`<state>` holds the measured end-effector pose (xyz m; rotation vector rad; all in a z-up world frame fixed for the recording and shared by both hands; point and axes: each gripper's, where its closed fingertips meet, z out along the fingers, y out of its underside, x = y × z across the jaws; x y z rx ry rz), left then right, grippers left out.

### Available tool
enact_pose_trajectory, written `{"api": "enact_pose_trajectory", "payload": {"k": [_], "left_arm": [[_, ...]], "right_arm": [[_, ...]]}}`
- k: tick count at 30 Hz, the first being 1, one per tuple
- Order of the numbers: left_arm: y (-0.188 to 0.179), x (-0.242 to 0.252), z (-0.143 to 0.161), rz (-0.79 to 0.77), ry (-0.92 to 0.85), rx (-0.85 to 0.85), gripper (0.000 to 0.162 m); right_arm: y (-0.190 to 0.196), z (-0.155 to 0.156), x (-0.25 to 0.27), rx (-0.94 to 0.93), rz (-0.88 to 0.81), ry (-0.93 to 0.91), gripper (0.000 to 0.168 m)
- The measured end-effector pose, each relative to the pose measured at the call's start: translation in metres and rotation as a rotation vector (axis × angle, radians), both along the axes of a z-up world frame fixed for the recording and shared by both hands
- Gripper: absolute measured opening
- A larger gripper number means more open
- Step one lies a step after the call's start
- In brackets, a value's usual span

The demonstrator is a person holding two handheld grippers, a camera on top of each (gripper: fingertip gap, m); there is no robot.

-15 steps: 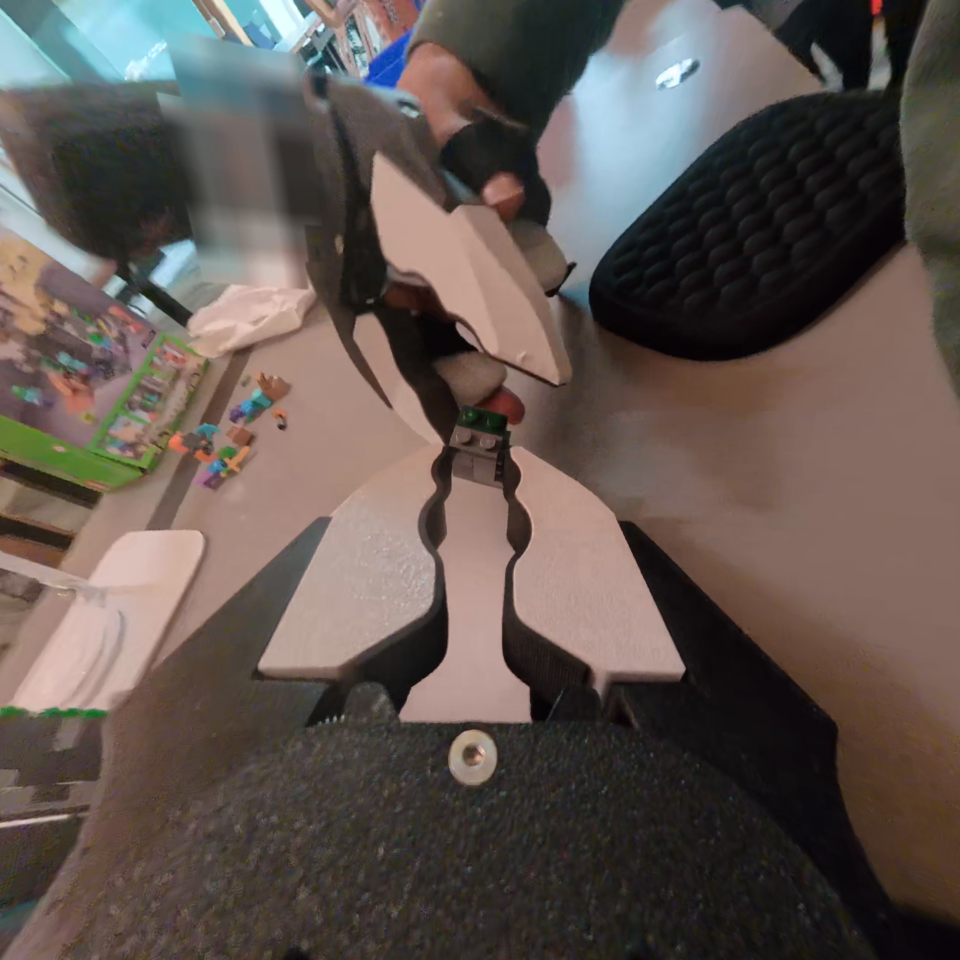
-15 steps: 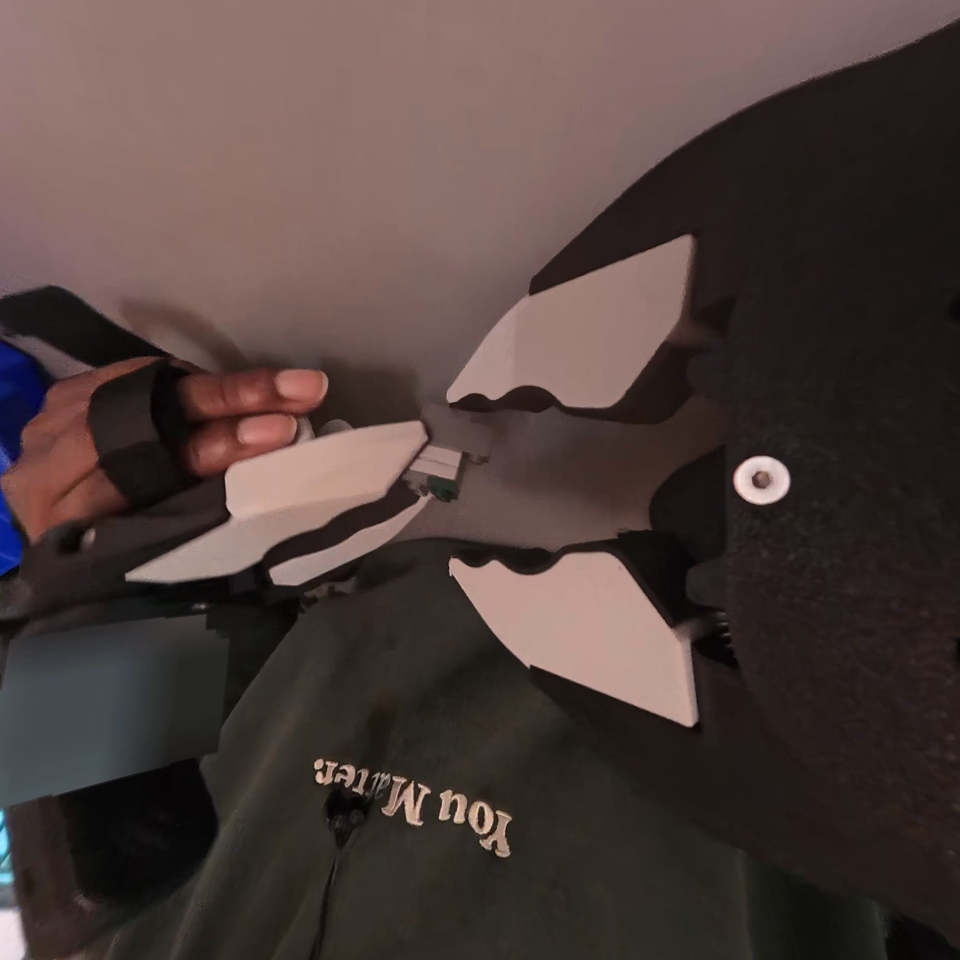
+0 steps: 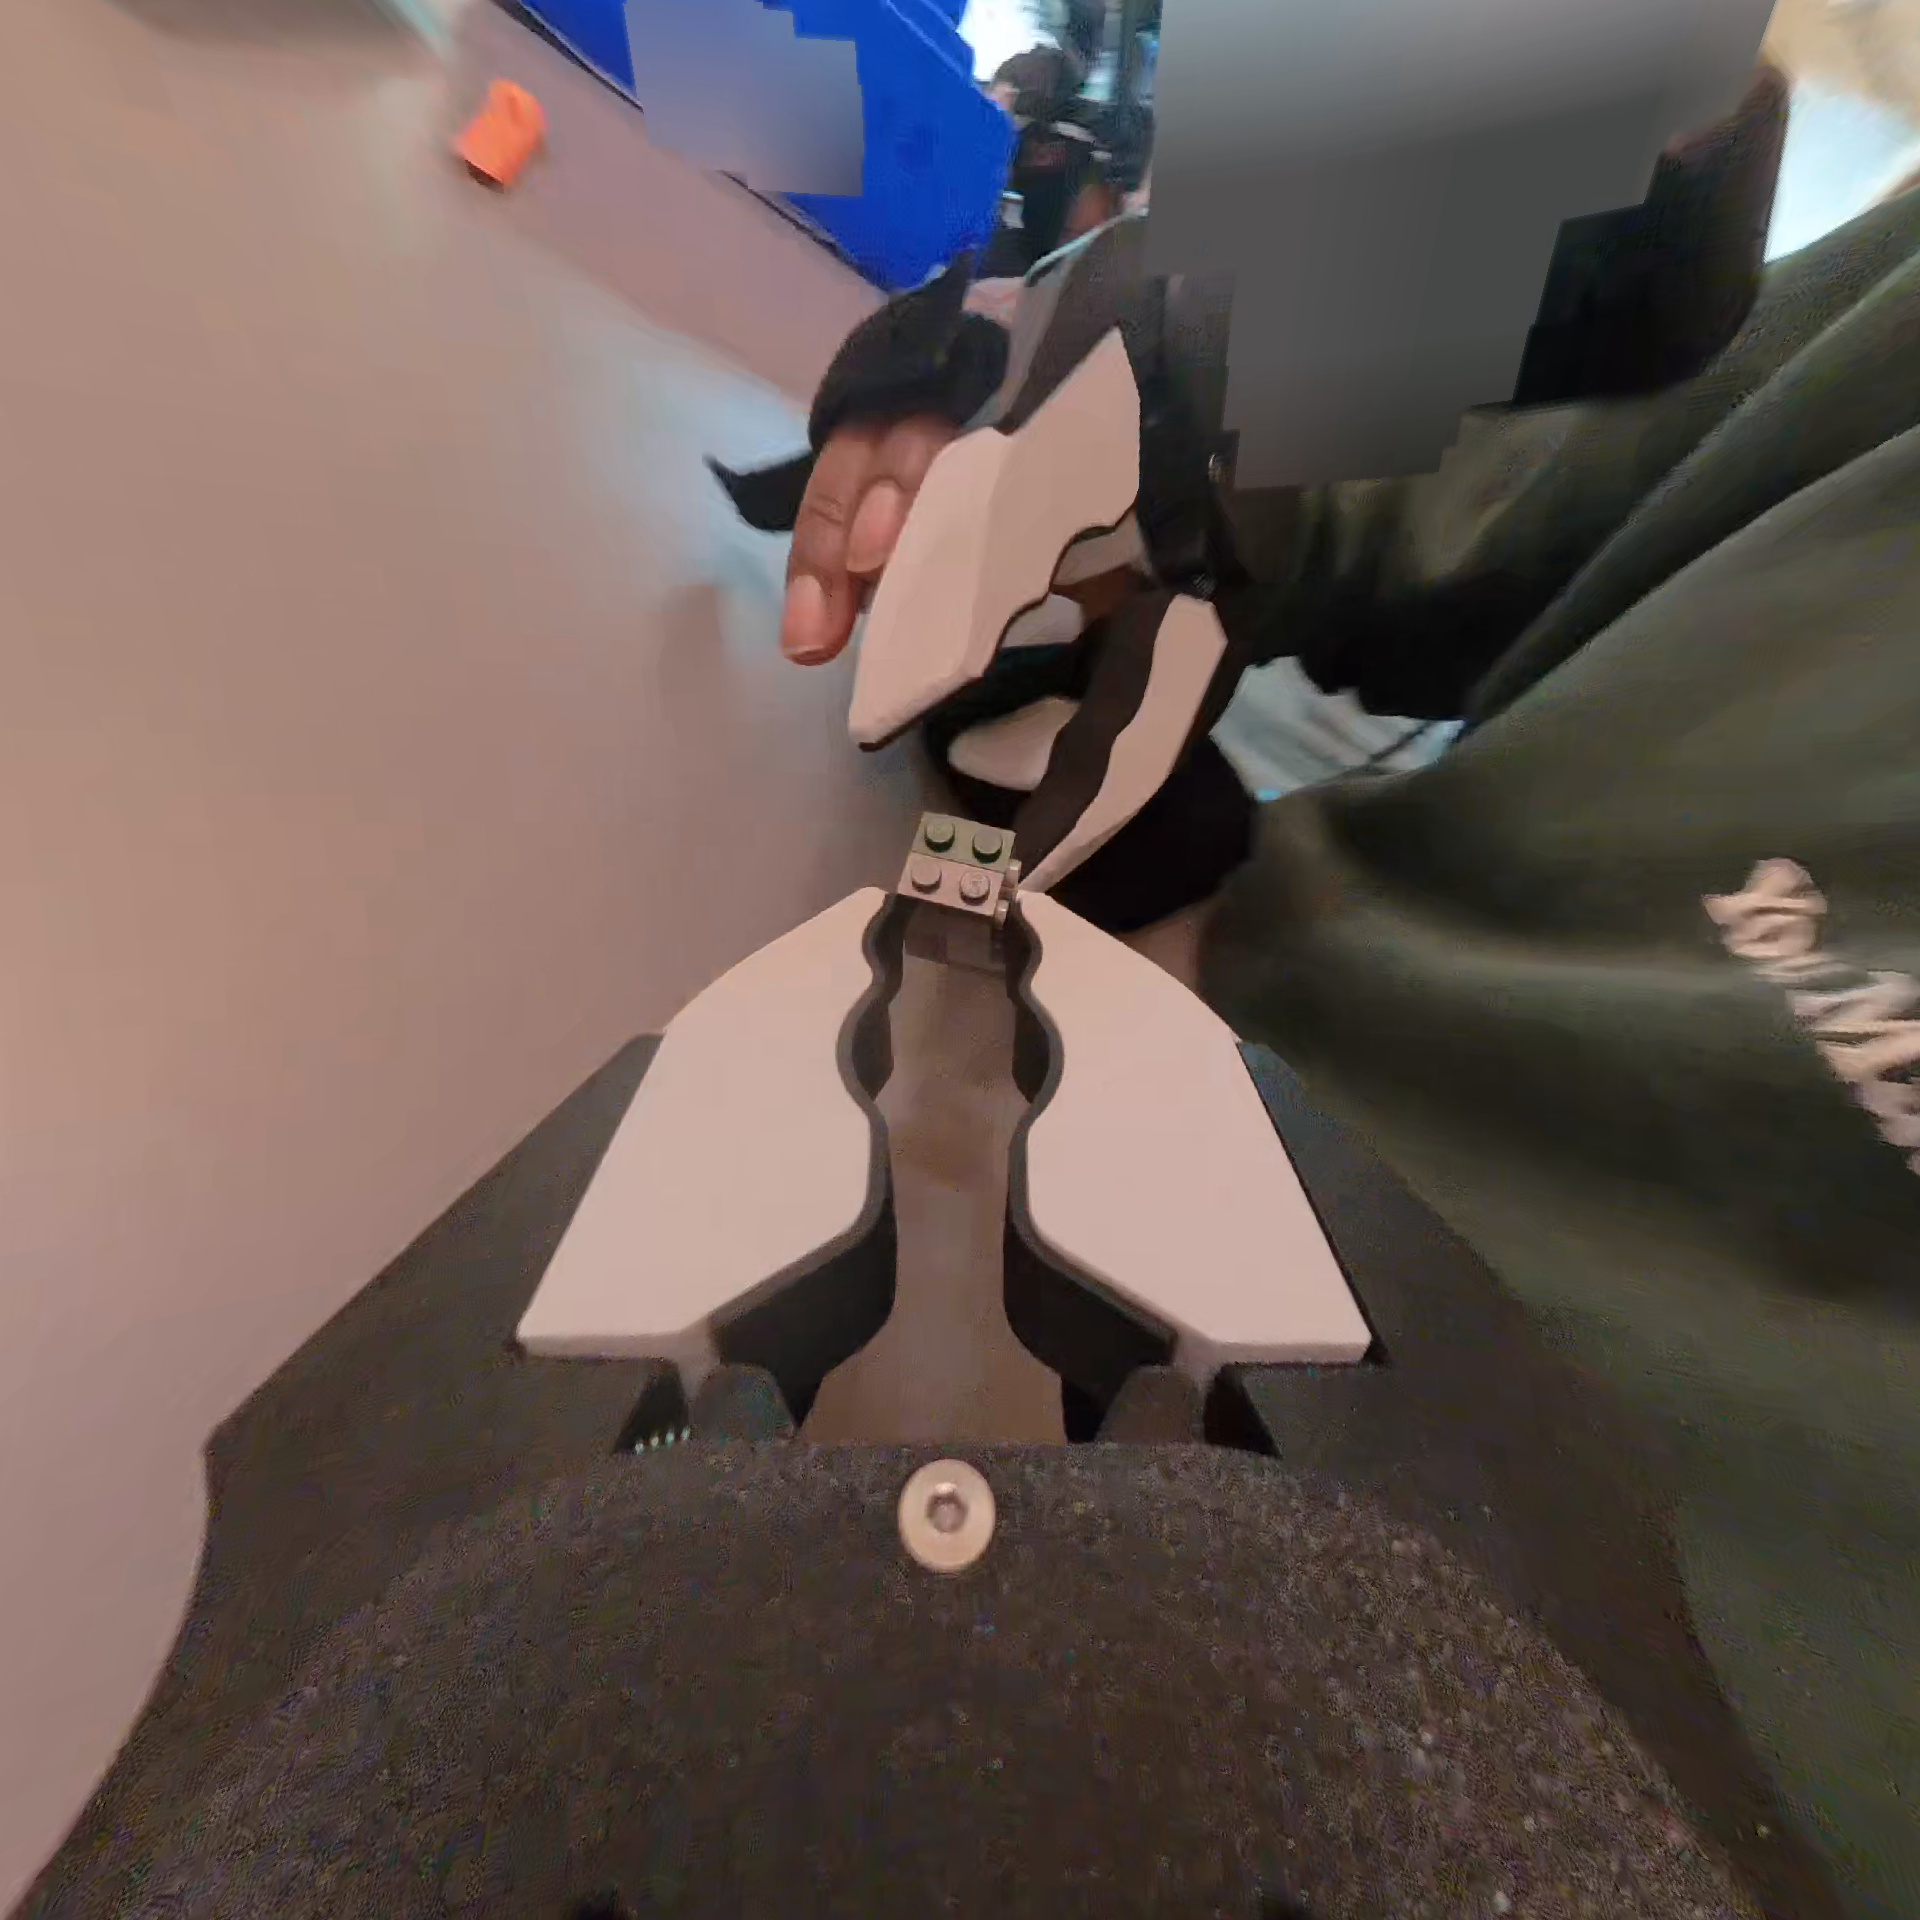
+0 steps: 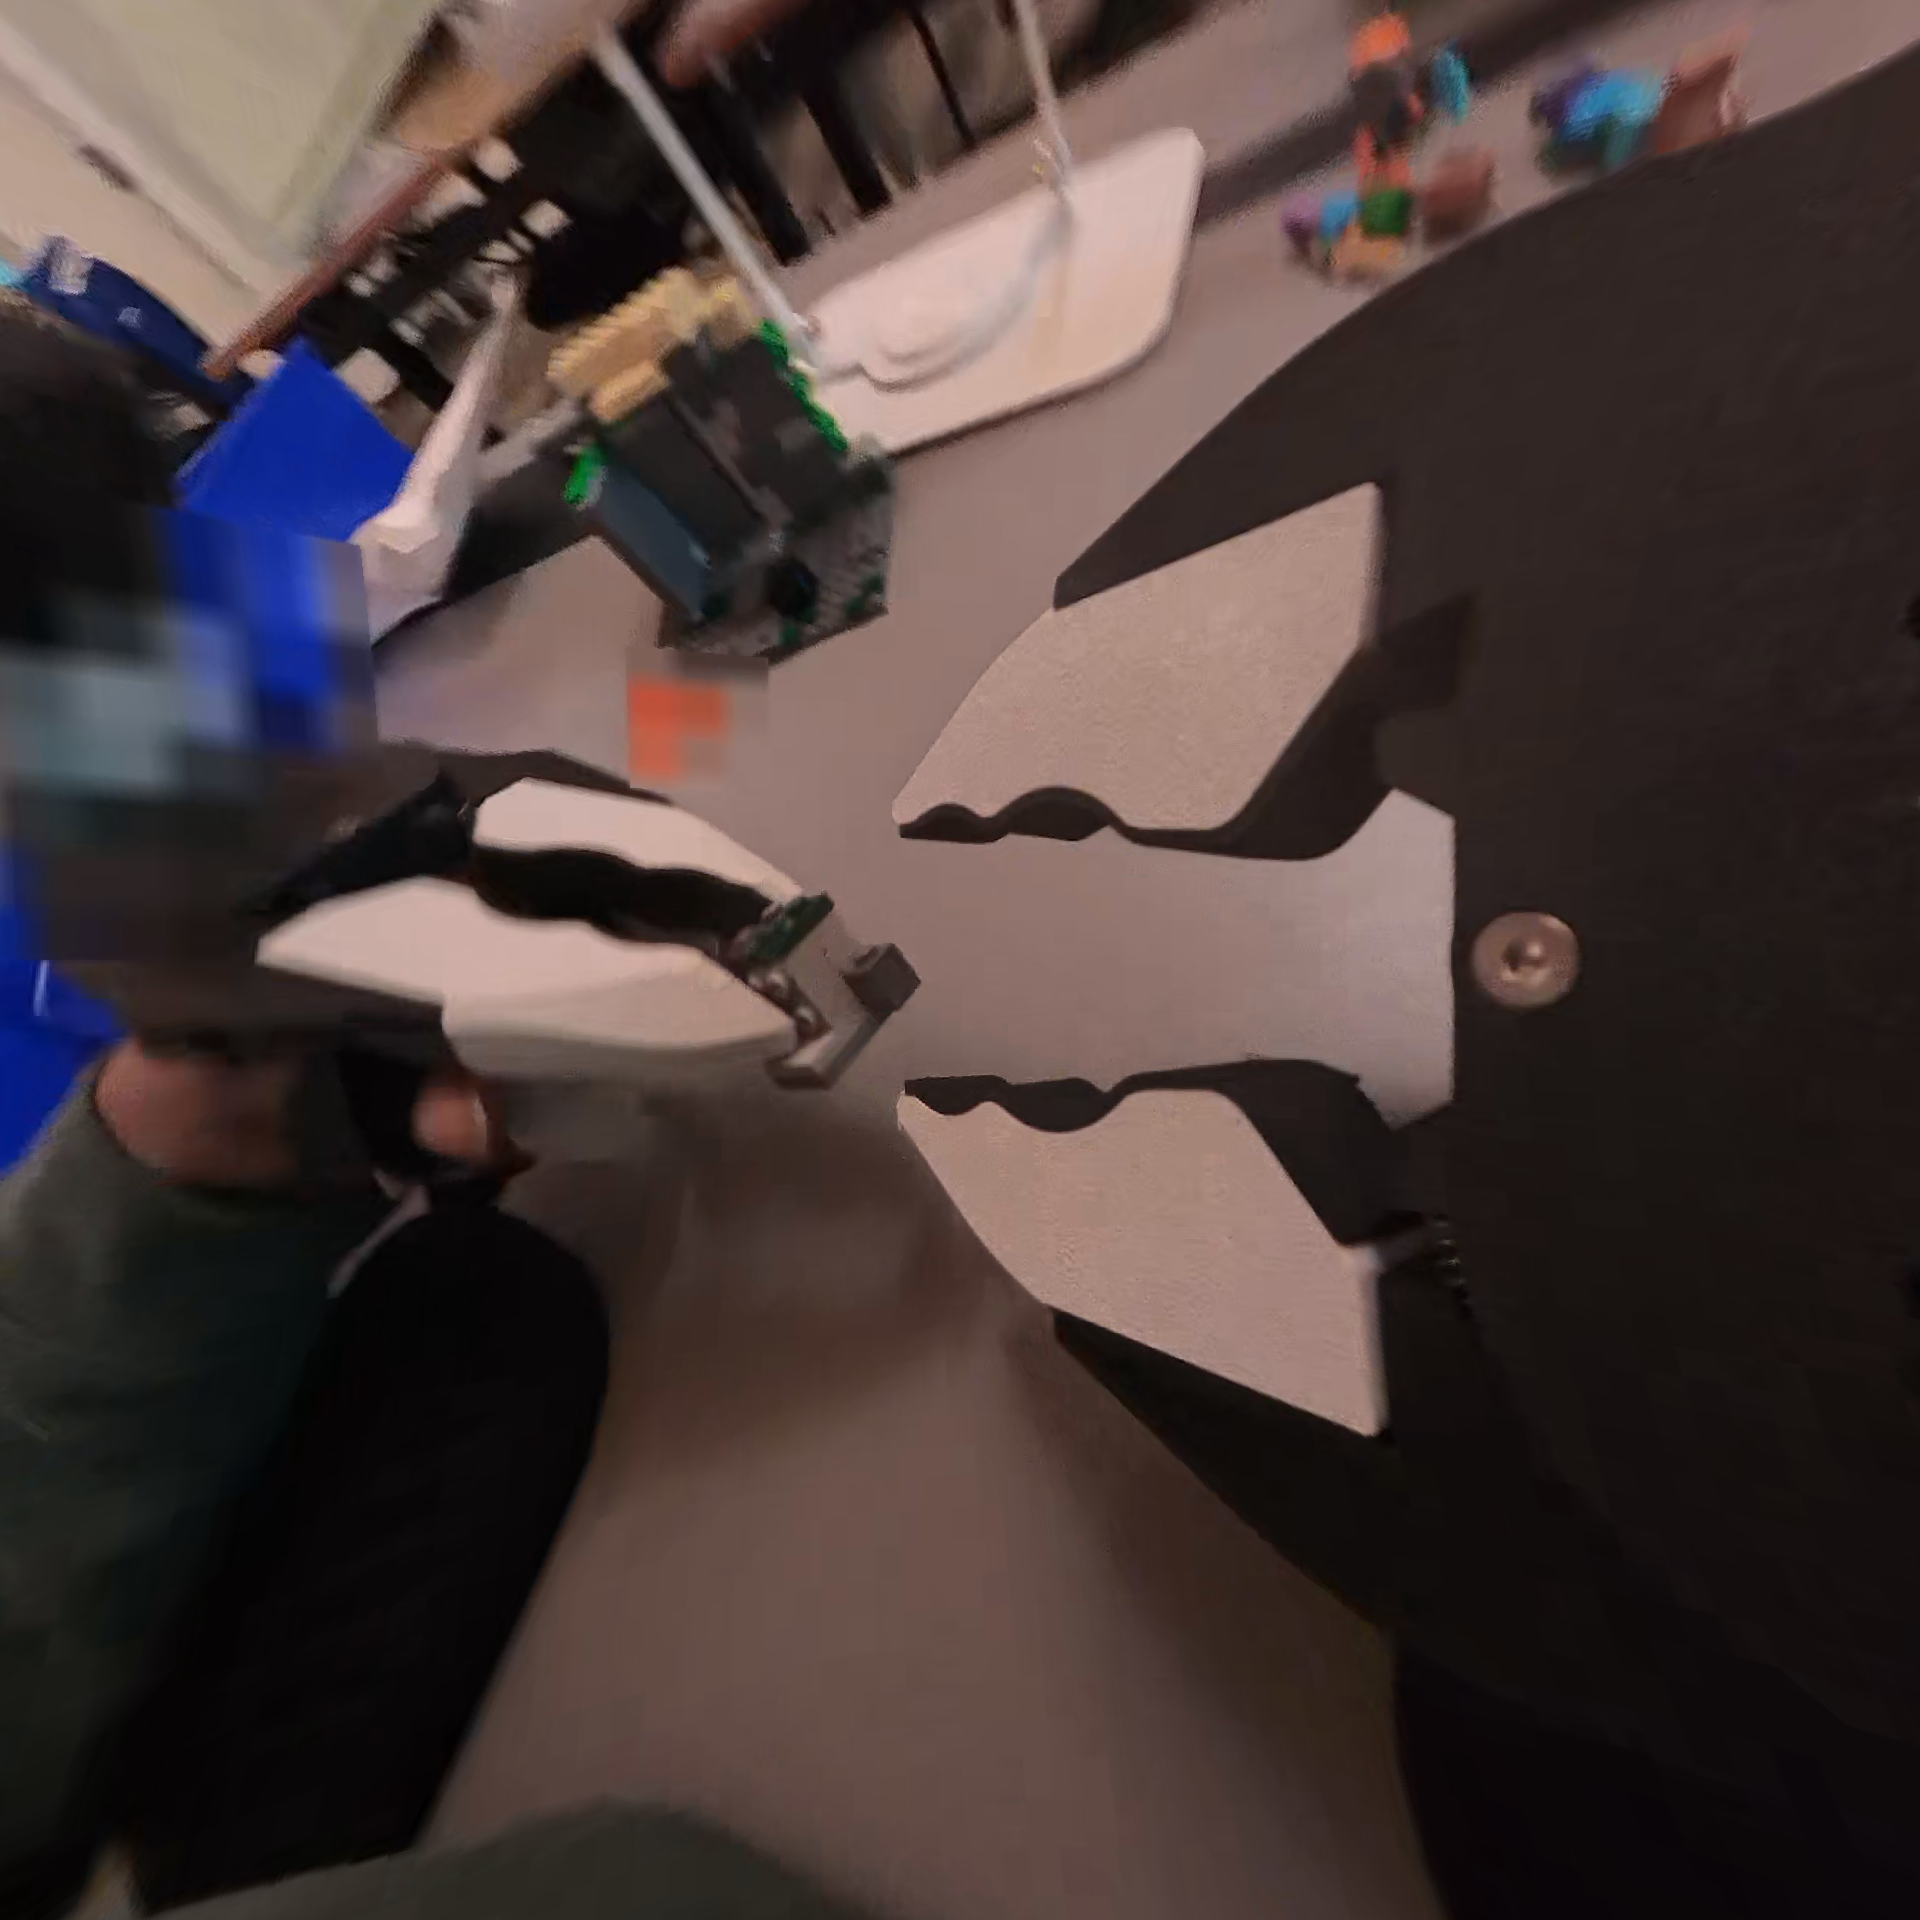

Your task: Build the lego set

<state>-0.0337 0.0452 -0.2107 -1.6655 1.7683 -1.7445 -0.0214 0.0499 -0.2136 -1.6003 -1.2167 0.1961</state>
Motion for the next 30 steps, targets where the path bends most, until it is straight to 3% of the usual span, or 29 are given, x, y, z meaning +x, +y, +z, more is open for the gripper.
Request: {"api": "enact_pose_trajectory", "payload": {"k": [4,8,10,19,29,30], "left_arm": [[-0.014,-0.006,0.013,-0.105,0.066,-0.173,0.018],[-0.025,-0.008,0.024,-0.146,0.109,-0.261,0.018],[-0.029,-0.01,0.026,-0.152,0.124,-0.291,0.018],[-0.033,-0.011,0.042,-0.116,0.064,-0.386,0.021],[-0.024,-0.001,0.049,-0.04,-0.057,-0.278,0.019],[-0.019,0.0,0.049,-0.024,-0.069,-0.253,0.019]], "right_arm": [[-0.01,0.012,-0.018,0.164,0.117,-0.145,0.044],[-0.015,0.02,-0.033,0.227,0.206,-0.175,0.041],[-0.016,0.025,-0.035,0.254,0.222,-0.163,0.031],[-0.023,0.039,-0.038,0.174,0.246,-0.003,0.03],[-0.016,0.044,-0.031,0.247,0.192,-0.043,0.03],[-0.011,0.044,-0.028,0.24,0.157,-0.046,0.036]]}}
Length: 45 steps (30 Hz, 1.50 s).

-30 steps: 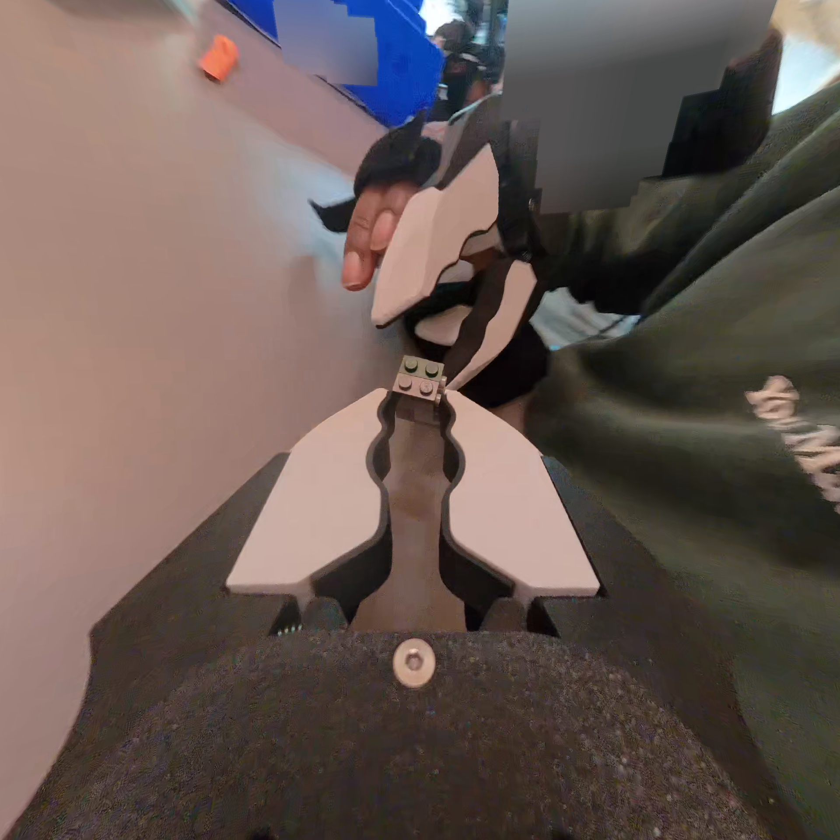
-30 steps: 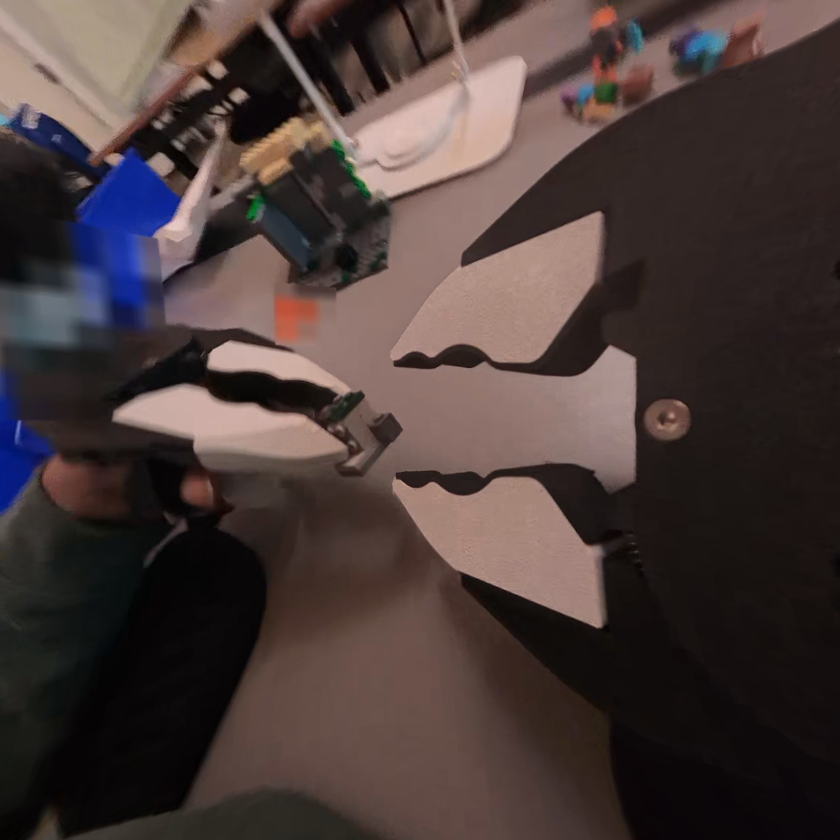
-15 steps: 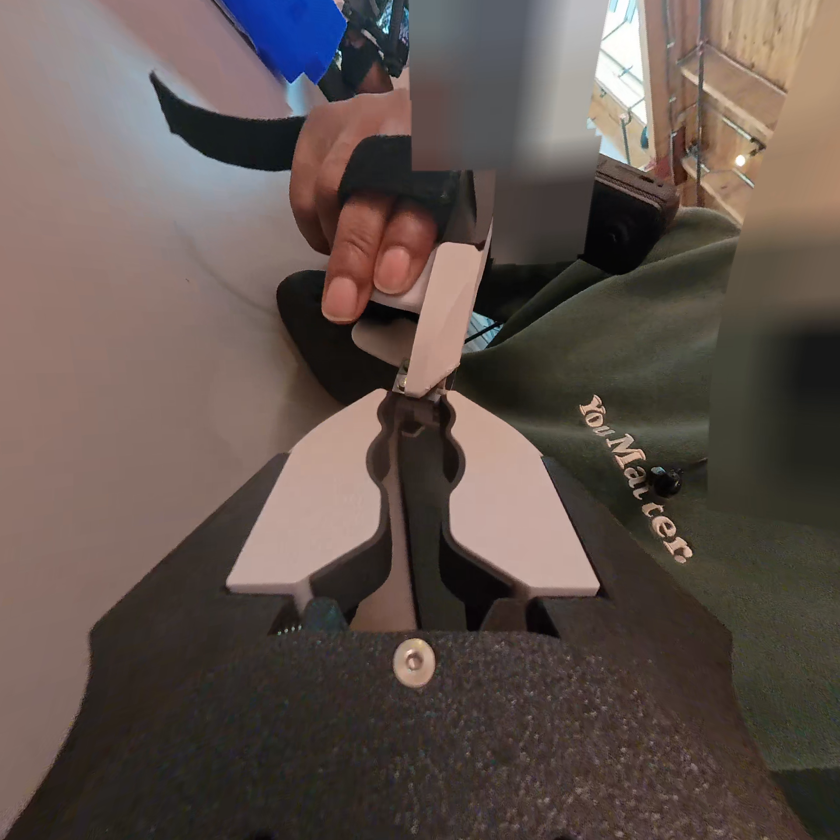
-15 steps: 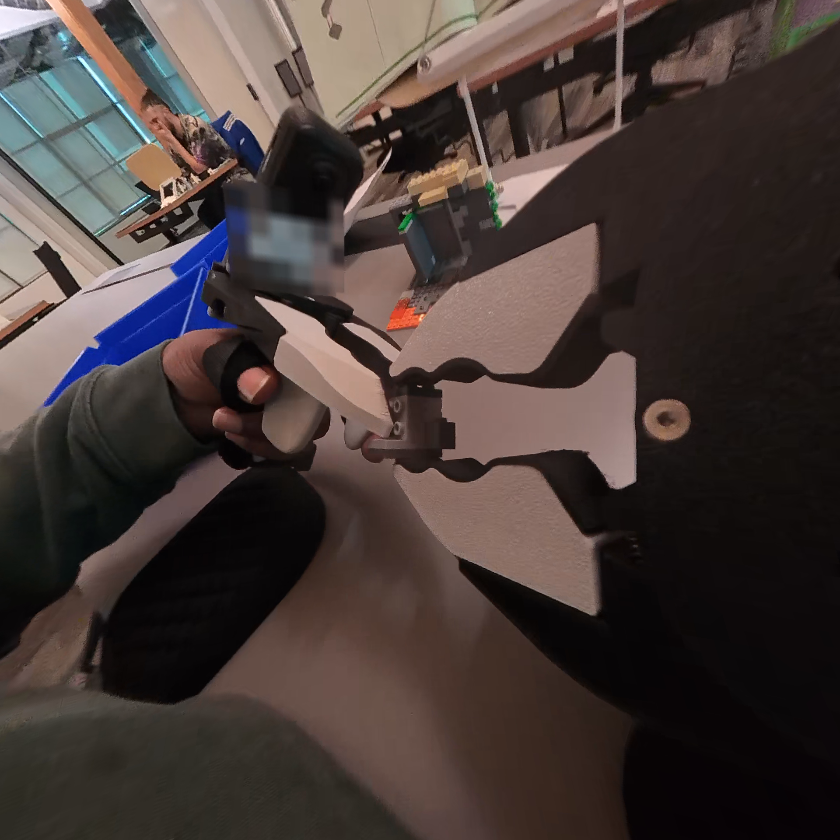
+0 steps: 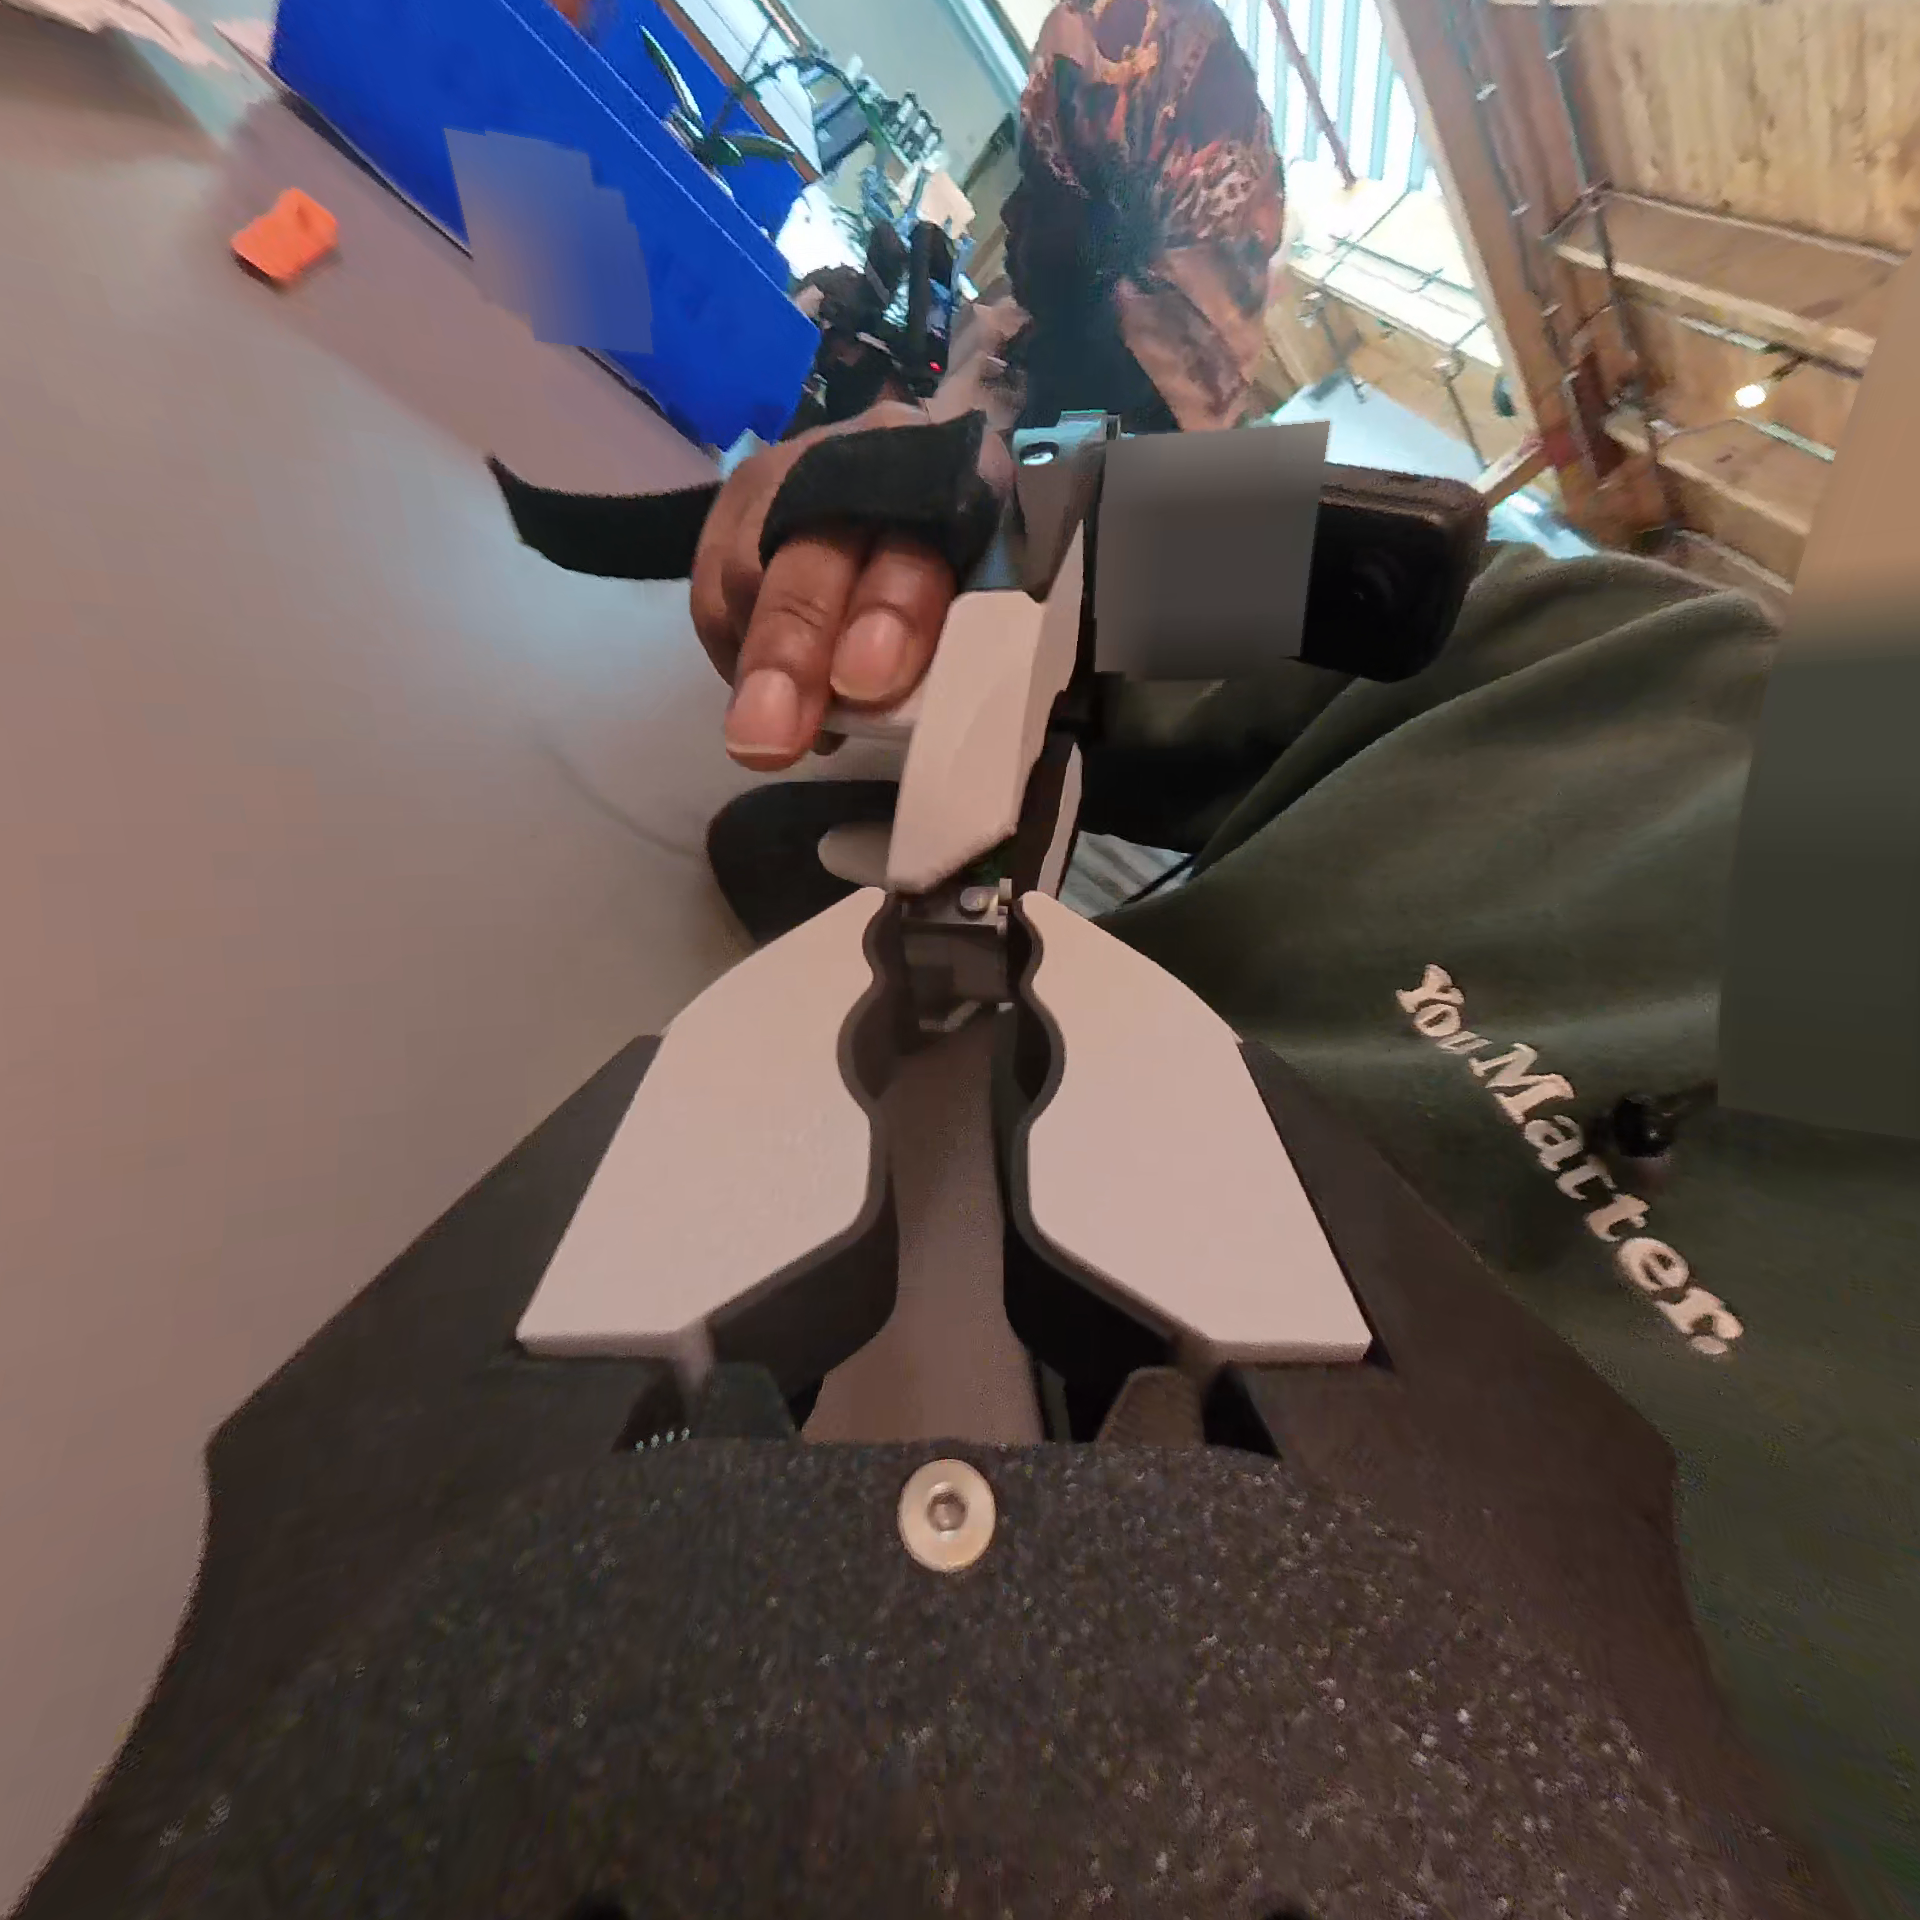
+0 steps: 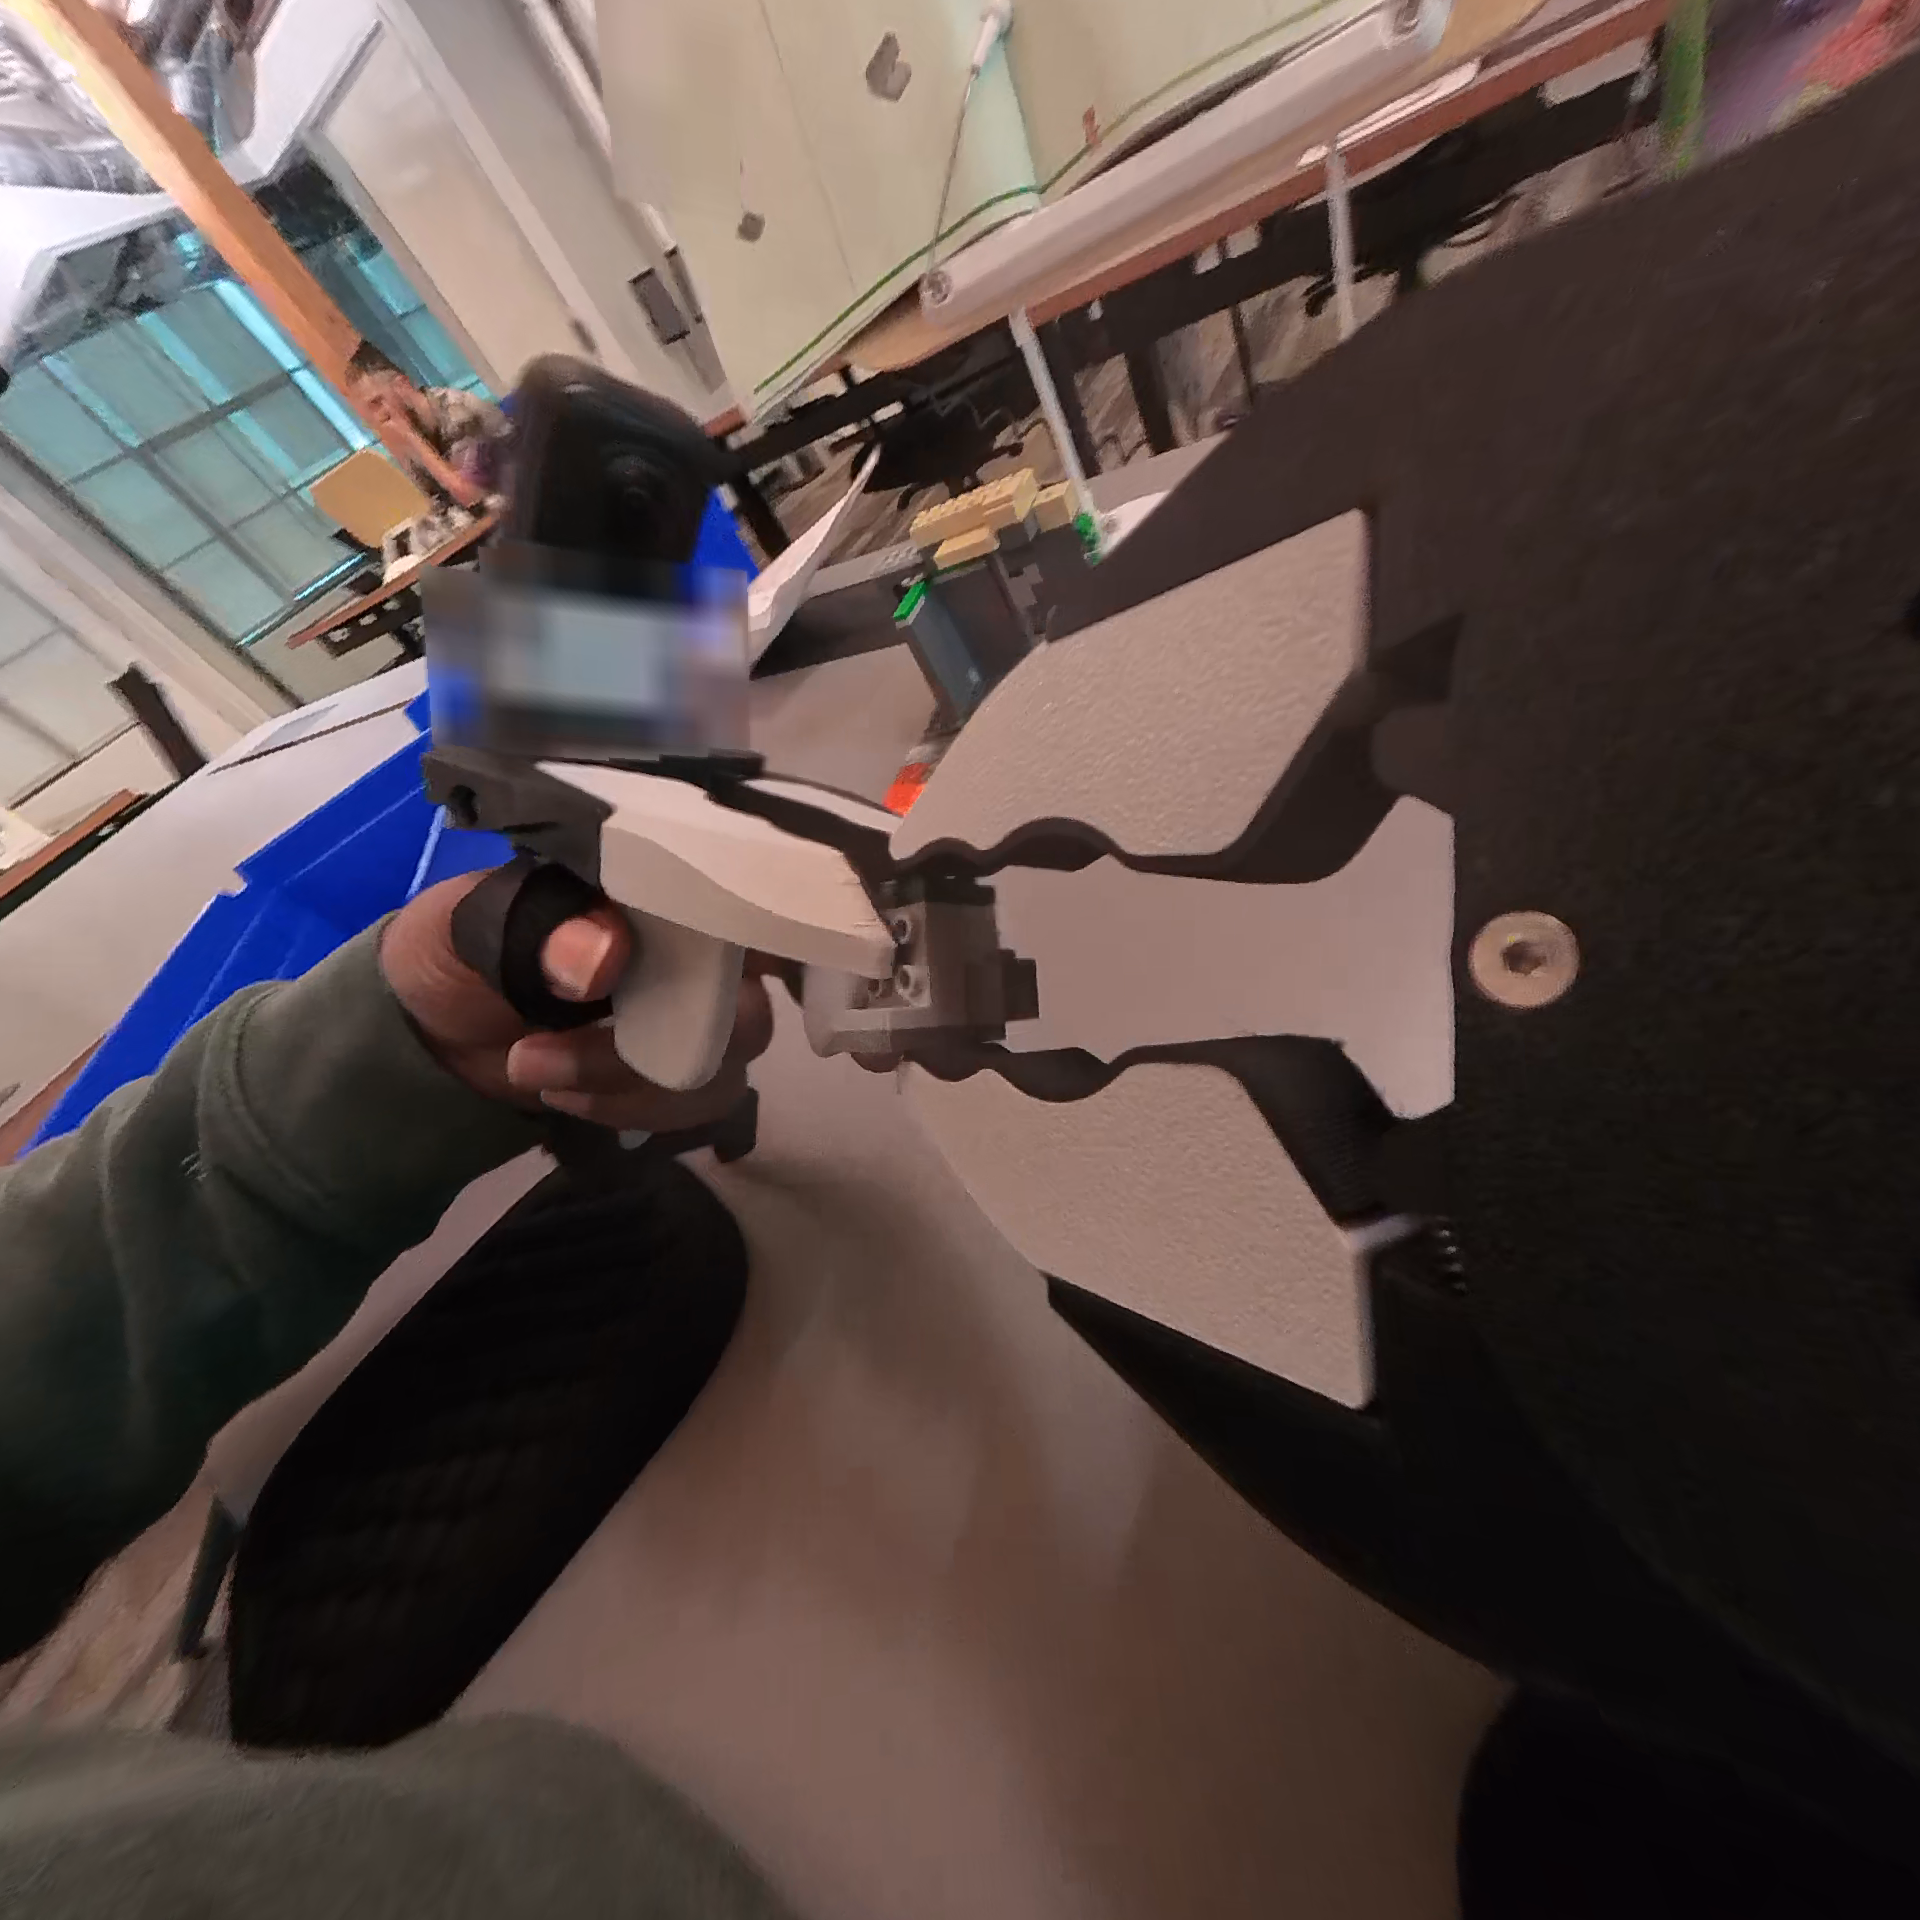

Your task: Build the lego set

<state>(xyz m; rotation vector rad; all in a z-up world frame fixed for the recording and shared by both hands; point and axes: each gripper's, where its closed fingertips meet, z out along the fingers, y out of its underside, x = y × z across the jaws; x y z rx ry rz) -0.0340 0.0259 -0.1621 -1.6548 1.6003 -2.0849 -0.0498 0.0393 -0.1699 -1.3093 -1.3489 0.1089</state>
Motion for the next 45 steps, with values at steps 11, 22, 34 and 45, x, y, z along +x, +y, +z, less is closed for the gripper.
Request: {"api": "enact_pose_trajectory", "payload": {"k": [11,22,34,45], "left_arm": [[0.09,0.038,-0.028,0.212,-0.014,0.55,0.018],[0.141,0.076,-0.112,0.216,0.164,0.822,0.019],[0.137,0.073,-0.115,0.18,0.105,0.939,0.019],[0.138,0.066,-0.079,0.242,0.041,0.901,0.031]], "right_arm": [[0.06,-0.002,0.047,-0.329,-0.401,0.34,0.057],[0.157,0.037,0.107,-0.355,-0.588,0.978,0.036],[0.159,-0.005,0.132,-0.383,-0.663,0.933,0.027],[0.16,-0.003,0.131,-0.389,-0.648,0.933,0.026]]}}
